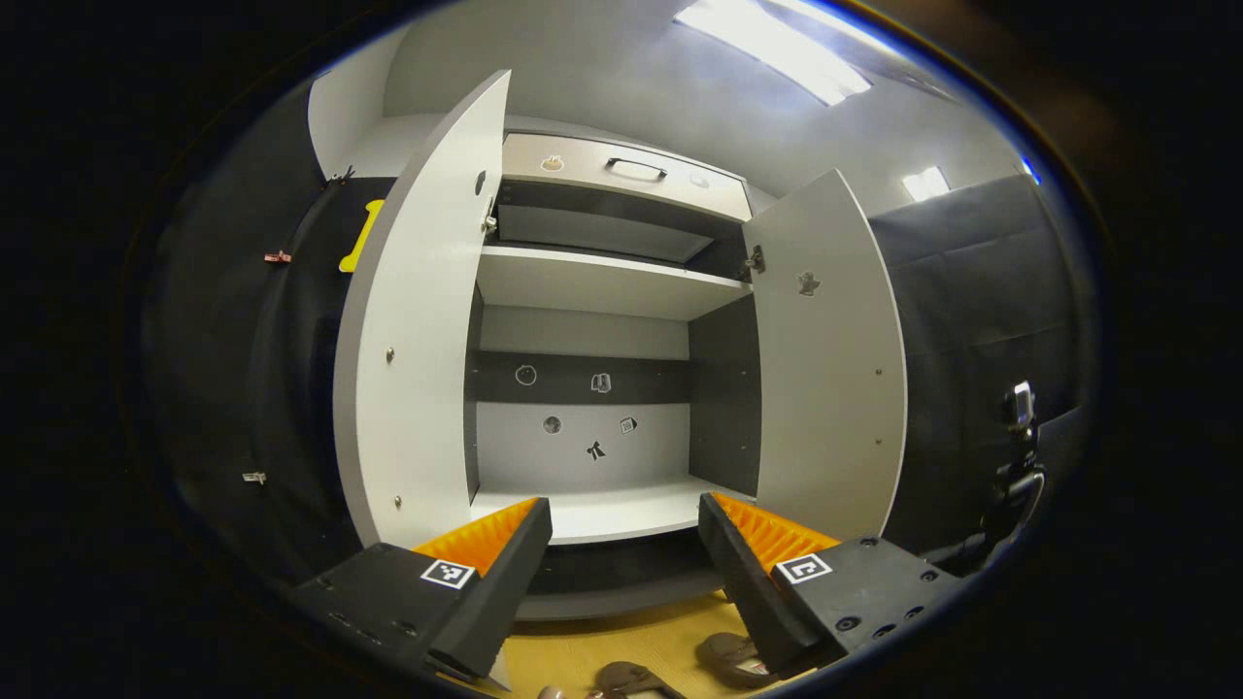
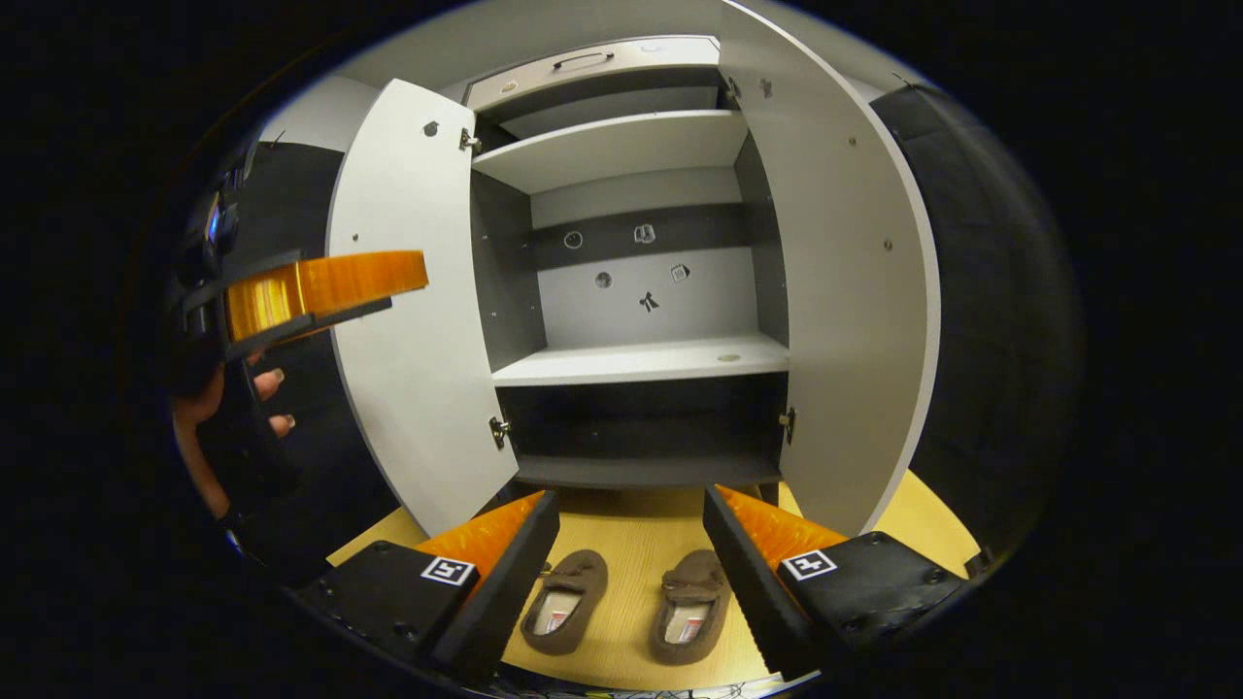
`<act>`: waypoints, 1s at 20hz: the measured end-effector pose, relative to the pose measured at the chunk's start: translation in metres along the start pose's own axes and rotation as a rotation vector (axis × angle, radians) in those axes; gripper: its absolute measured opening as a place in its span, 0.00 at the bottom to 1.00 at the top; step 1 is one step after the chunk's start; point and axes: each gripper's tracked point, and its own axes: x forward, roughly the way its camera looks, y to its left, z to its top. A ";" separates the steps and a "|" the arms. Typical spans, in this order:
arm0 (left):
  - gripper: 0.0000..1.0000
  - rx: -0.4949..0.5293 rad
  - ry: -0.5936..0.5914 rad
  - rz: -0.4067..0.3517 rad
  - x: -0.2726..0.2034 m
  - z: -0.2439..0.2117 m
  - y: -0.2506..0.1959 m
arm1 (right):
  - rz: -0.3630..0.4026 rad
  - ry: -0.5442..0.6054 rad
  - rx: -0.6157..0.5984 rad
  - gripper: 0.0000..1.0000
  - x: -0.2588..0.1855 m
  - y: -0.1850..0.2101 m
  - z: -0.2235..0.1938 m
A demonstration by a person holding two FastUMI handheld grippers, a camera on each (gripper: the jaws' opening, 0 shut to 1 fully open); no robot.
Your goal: Grab one shoe with the right hand and put it into the shoe cabinet, grab the other shoe with the left hand and put it into the shoe cabinet; then close the right door with the right hand and the left door with the left hand.
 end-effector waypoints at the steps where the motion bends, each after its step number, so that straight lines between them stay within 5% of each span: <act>1: 0.96 -0.003 -0.004 0.005 0.003 -0.002 0.002 | -0.007 0.024 0.004 0.97 0.005 -0.003 -0.016; 7: 0.96 -0.008 0.015 0.024 0.012 -0.033 0.008 | -0.007 0.136 0.072 0.96 0.030 -0.011 -0.096; 20: 0.97 -0.019 0.132 0.049 0.011 -0.125 0.005 | -0.064 0.292 -0.001 0.91 0.085 -0.036 -0.225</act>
